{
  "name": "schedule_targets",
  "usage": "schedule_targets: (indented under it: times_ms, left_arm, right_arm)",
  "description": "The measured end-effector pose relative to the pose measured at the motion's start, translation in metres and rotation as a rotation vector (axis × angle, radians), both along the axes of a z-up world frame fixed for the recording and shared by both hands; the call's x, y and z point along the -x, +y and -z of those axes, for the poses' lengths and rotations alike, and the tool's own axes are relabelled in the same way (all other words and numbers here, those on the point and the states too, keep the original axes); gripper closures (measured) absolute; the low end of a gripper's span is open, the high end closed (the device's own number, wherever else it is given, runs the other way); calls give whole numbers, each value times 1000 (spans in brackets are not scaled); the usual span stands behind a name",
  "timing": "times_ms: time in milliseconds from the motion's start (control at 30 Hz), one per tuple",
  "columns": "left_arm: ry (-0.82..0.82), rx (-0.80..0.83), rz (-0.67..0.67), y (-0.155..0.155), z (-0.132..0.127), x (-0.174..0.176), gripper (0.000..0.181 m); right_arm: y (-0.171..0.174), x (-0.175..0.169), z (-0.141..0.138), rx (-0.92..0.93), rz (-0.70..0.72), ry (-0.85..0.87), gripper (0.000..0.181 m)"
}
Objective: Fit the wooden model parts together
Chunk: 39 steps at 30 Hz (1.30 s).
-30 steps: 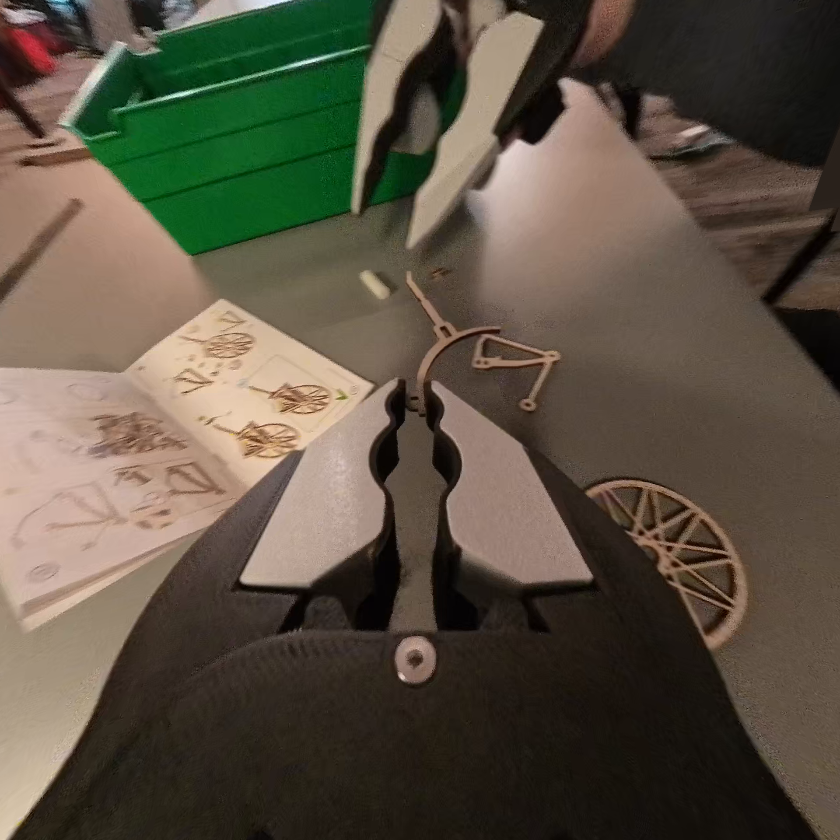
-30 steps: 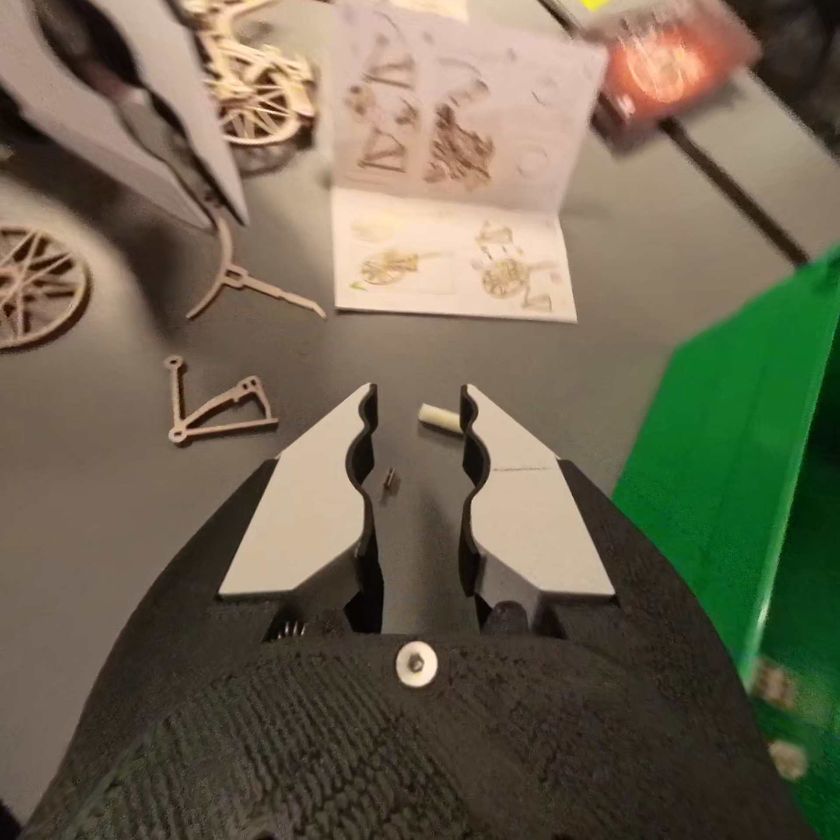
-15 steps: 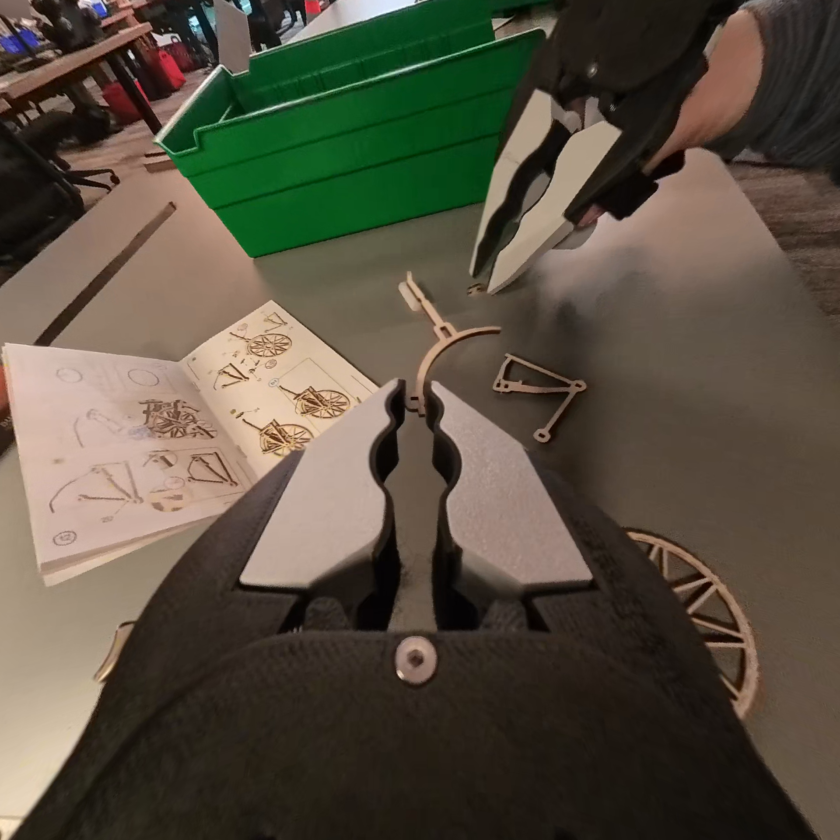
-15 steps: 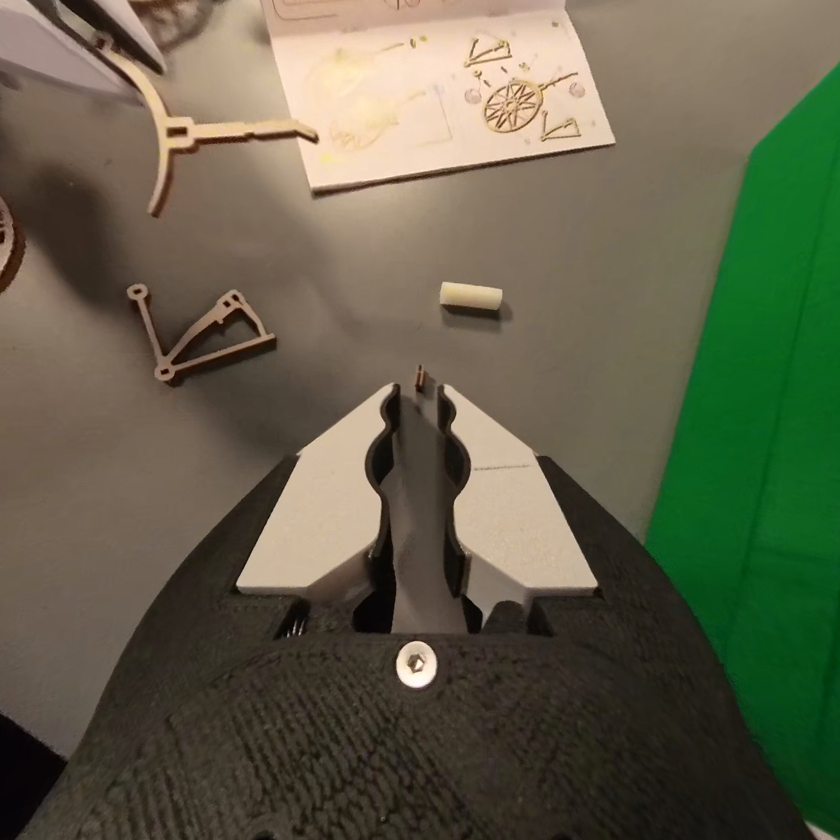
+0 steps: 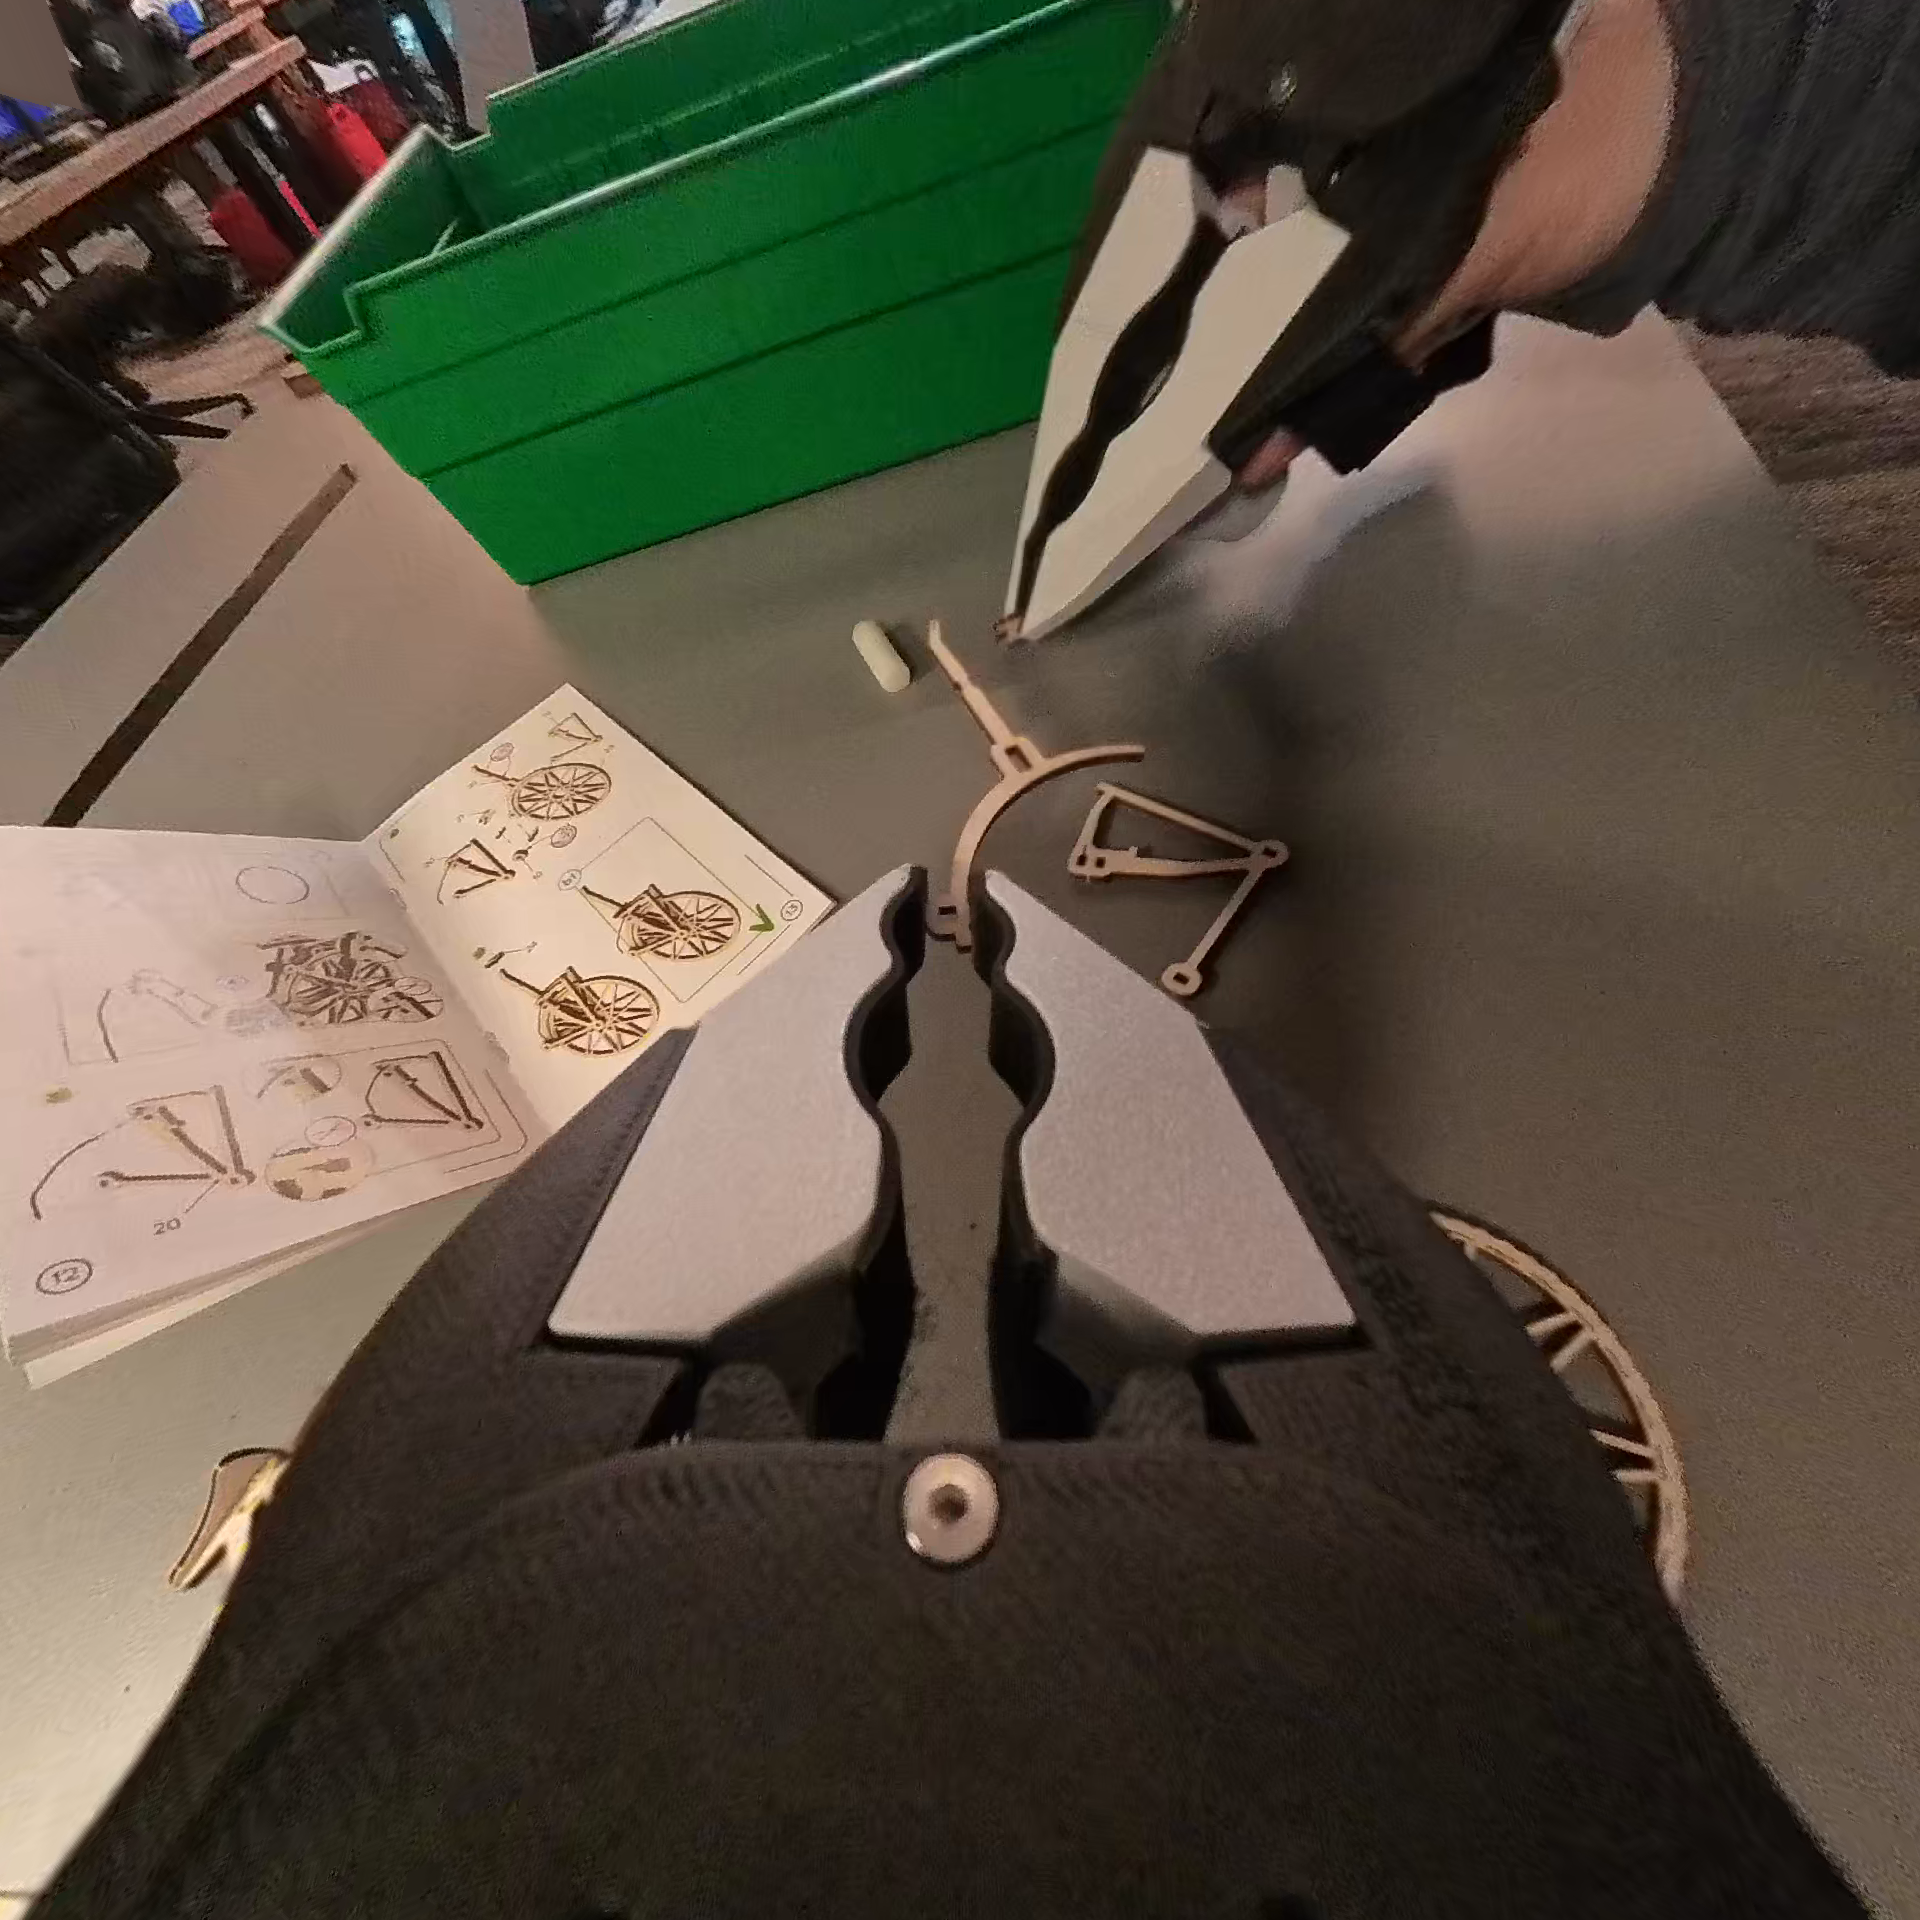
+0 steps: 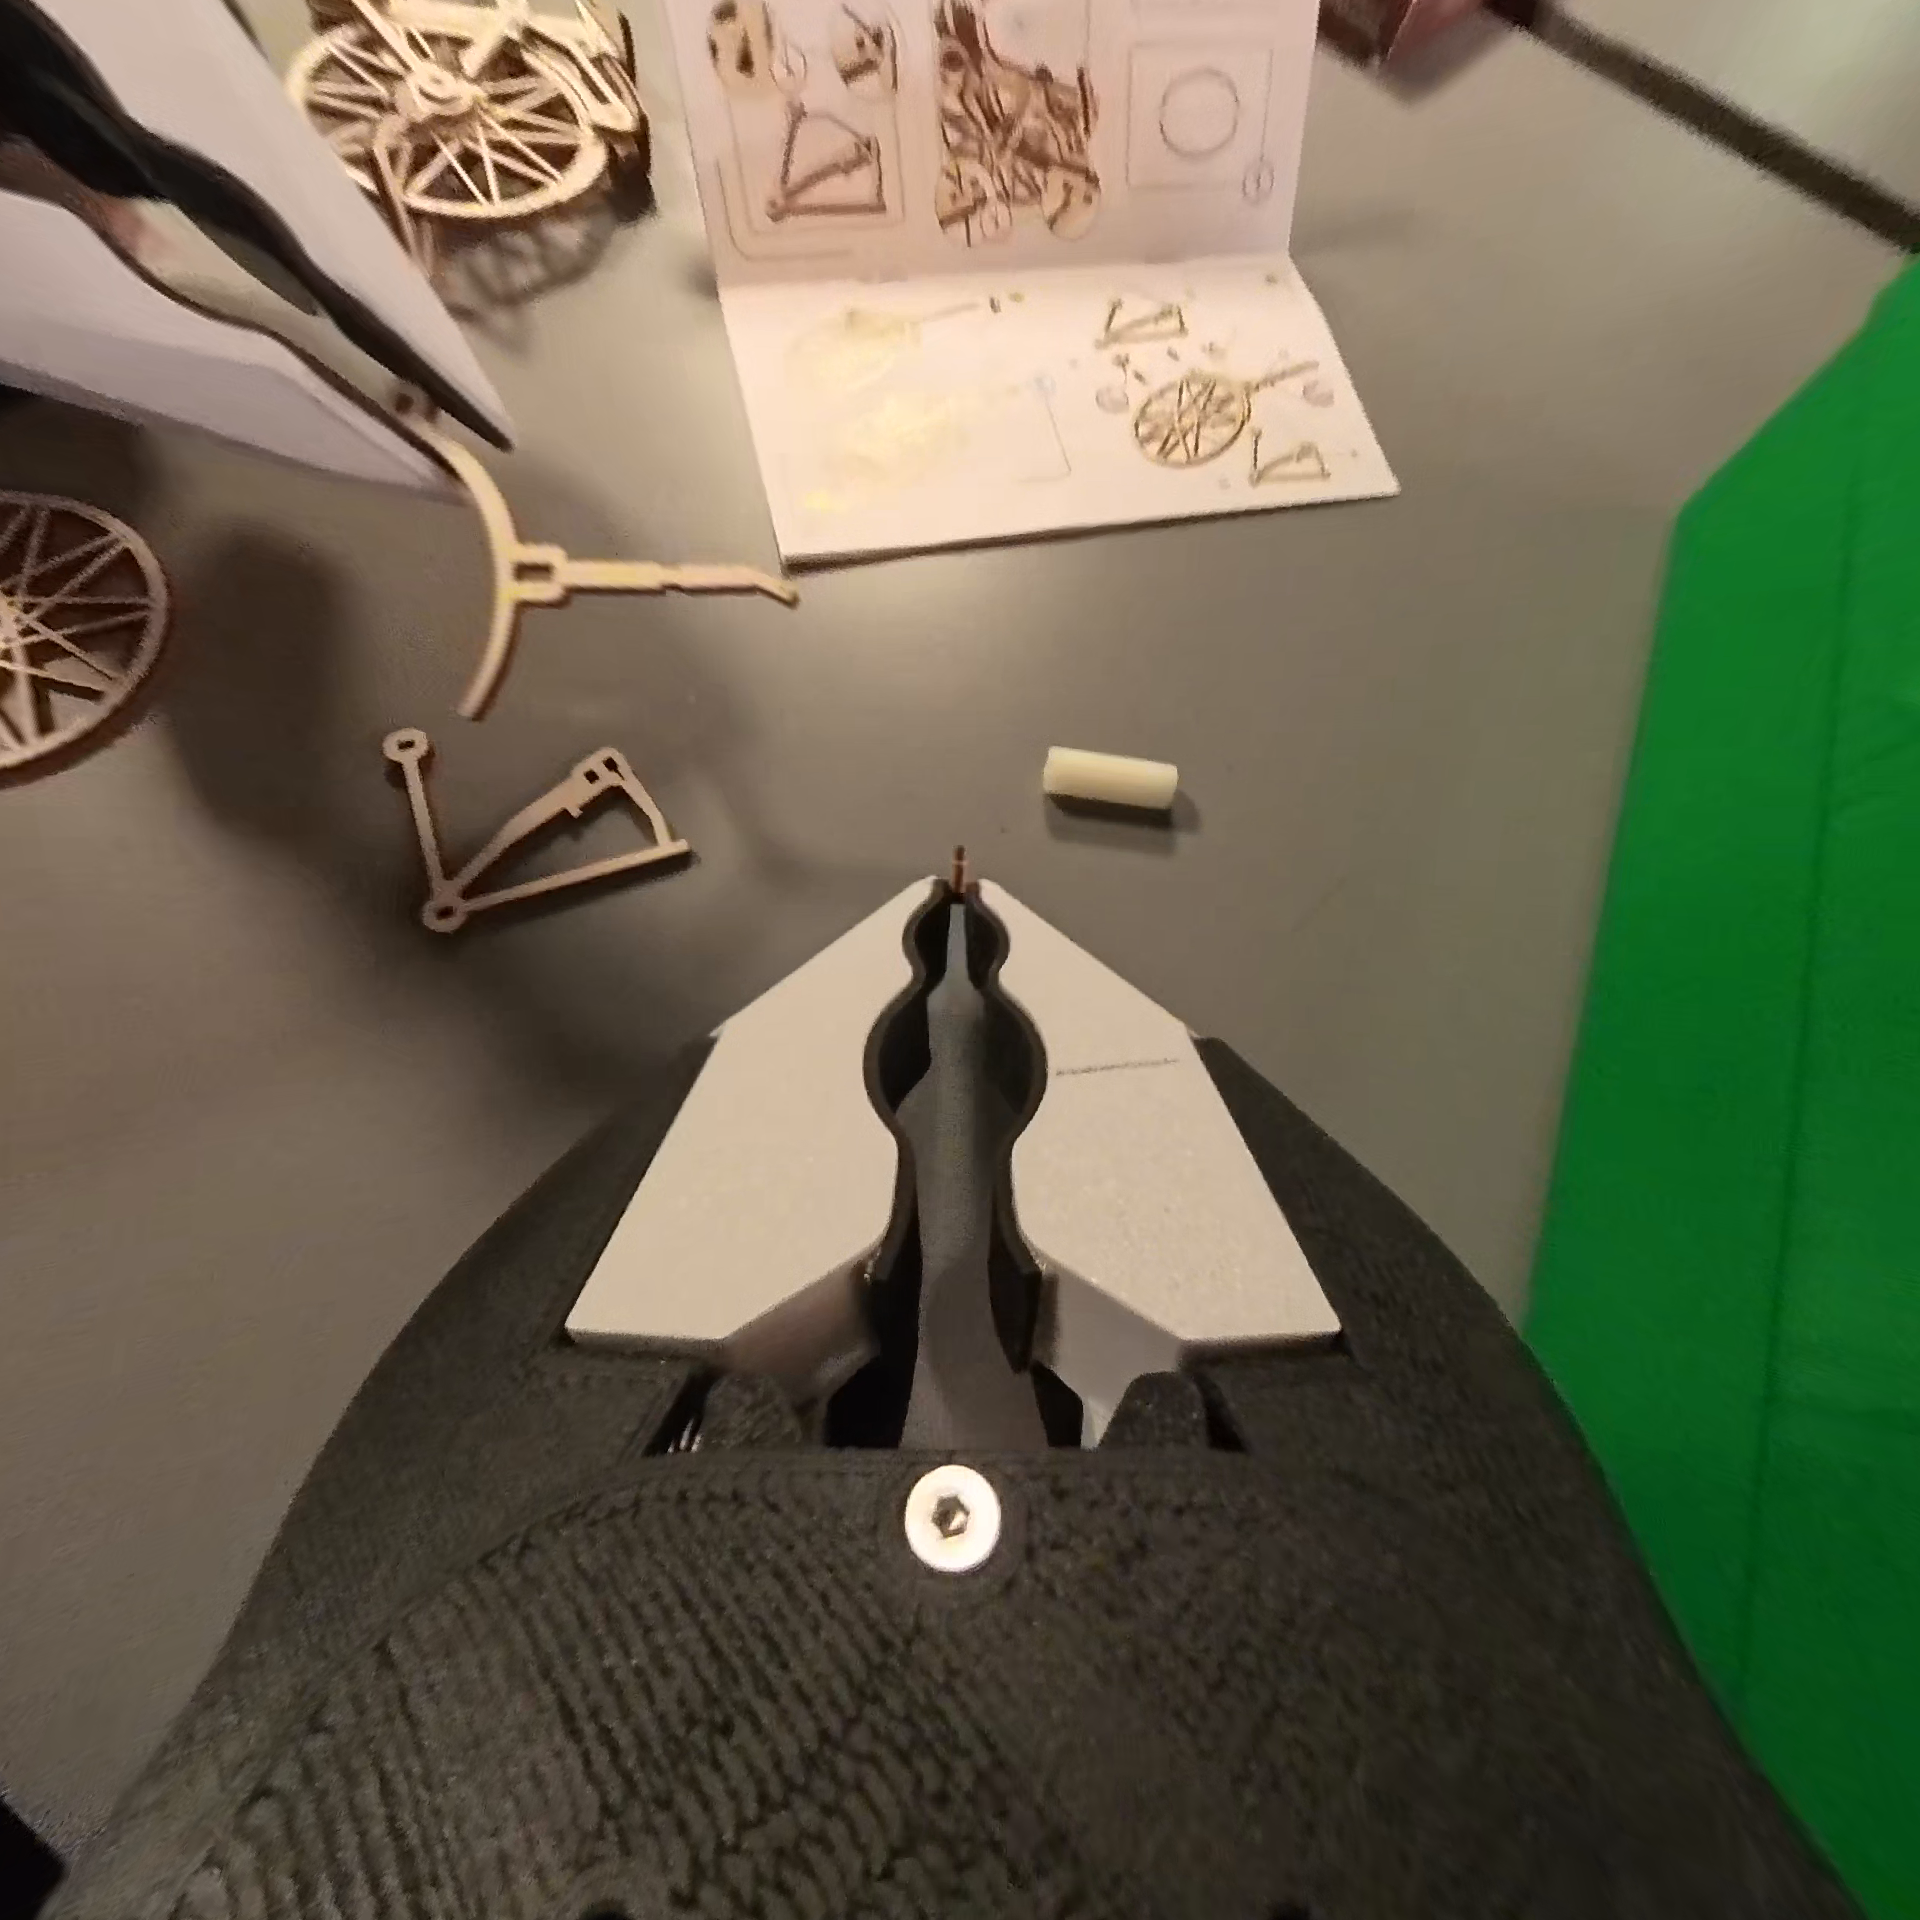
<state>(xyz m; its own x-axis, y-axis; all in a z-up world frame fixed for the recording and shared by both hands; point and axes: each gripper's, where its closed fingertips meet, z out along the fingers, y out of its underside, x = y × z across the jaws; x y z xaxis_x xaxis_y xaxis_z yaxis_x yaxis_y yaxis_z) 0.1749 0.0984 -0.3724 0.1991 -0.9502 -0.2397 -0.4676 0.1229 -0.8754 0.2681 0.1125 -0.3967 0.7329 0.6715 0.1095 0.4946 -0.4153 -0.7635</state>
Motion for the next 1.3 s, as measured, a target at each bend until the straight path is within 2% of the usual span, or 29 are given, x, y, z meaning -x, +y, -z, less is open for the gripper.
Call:
schedule_targets:
  times_ms: [100, 333, 500, 667, 967, 1067, 1167, 1300]
  left_arm:
    - [11, -13, -8, 1, 1, 0, 174]
    - [25, 2, -32, 4, 4, 0, 174]
    - [45, 33, -42, 5, 8, 1, 174]
    - [63, 121, -33, -10, 12, -6, 174]
    - [118, 78, -89, -21, 20, -6, 174]
    - [124, 85, -123, -21, 22, -5, 174]
    - [117, 100, -150, -24, 21, -3, 174]
    - [101, 114, -207, -22, 20, 1, 174]
  right_arm:
    - [-1, 6, -5, -37, -26, 14, 181]
    - [-9, 9, 9, 9, -74, -68, 181]
    - [-8, 11, 8, -3, -80, -67, 181]
    - [1, 8, 5, -98, -57, -91, 181]
    - [10, 12, 5, -156, -108, -105, 181]
    - [21, 13, -7, -262, -108, -101, 181]
    - [32, 11, -27, -454, -76, -108, 181]
    - [33, 8, -34, -629, -98, -213, 181]
